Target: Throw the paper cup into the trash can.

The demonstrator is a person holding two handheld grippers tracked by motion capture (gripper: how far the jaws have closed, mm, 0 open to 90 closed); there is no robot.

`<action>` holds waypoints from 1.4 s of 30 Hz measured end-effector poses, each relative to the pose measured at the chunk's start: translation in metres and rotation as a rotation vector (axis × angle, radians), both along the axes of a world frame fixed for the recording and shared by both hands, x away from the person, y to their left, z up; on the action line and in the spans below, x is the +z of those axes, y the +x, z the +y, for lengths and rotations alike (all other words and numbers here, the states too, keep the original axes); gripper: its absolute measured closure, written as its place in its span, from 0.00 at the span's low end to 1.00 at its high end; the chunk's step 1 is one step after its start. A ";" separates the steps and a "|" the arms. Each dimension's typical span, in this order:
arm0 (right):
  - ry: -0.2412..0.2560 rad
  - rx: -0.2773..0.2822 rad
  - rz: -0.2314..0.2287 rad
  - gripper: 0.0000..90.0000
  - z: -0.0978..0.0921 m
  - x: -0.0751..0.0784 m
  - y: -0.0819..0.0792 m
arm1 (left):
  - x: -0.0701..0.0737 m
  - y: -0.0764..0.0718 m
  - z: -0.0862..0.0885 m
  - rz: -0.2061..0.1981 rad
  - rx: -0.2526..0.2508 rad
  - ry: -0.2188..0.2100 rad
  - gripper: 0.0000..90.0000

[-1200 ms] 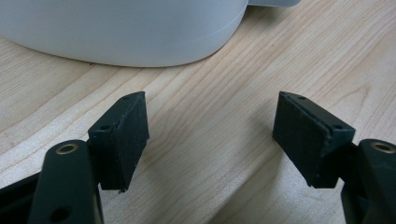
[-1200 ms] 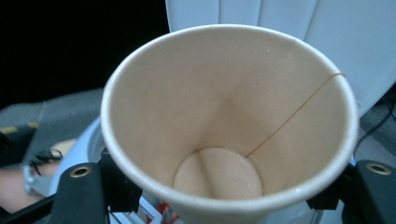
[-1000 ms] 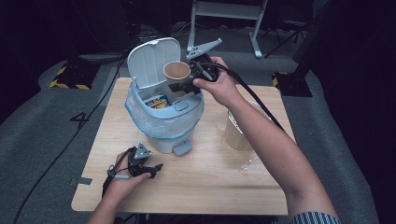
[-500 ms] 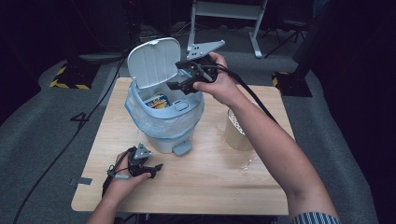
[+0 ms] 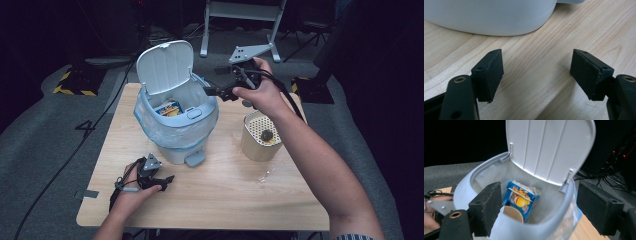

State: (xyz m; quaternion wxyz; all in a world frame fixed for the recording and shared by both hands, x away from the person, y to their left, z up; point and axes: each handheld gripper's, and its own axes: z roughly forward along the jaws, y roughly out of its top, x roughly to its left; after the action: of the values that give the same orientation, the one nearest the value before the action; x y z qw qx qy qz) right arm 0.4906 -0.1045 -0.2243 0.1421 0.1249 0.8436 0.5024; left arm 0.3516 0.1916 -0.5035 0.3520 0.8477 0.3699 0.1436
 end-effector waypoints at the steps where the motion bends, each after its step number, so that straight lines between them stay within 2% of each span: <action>1: 0.003 -0.004 0.003 0.23 -0.006 0.001 -0.003 | 0.000 0.000 0.000 -0.001 0.001 0.002 0.30; 6: 0.018 -0.012 0.010 0.23 -0.025 0.004 -0.010 | 0.000 -0.001 -0.002 -0.002 0.020 -0.002 0.30; 7: 0.020 -0.017 0.012 0.23 -0.039 0.005 -0.015 | 0.000 -0.001 -0.002 -0.002 0.019 -0.002 0.30; 8: 0.020 -0.017 0.012 0.23 -0.039 0.005 -0.015 | 0.000 -0.001 -0.002 -0.002 0.019 -0.002 0.30; 12: 0.030 -0.014 0.013 0.28 -0.061 0.006 -0.025 | 0.000 0.000 -0.002 -0.002 0.021 -0.003 0.30; 23: 0.031 -0.109 0.055 0.28 -0.124 -0.007 -0.045 | 0.000 0.000 -0.002 -0.004 0.022 0.000 0.30; 33: 0.026 -0.164 0.083 0.28 -0.164 -0.028 -0.064 | 0.000 0.000 -0.002 -0.001 0.023 0.001 0.30; 38: 0.012 -0.189 0.091 0.28 -0.179 -0.042 -0.074 | 0.000 0.000 -0.002 -0.001 0.024 -0.002 0.30; 42: 0.024 -0.201 0.107 0.27 -0.187 -0.054 -0.079 | 0.000 0.001 -0.003 0.008 0.034 -0.011 0.30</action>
State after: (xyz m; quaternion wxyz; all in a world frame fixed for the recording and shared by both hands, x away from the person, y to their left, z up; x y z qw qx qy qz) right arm 0.4115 -0.2919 -0.2788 0.1449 0.2374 0.8271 0.4885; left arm 0.3522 0.1889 -0.5038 0.3526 0.8401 0.3861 0.1442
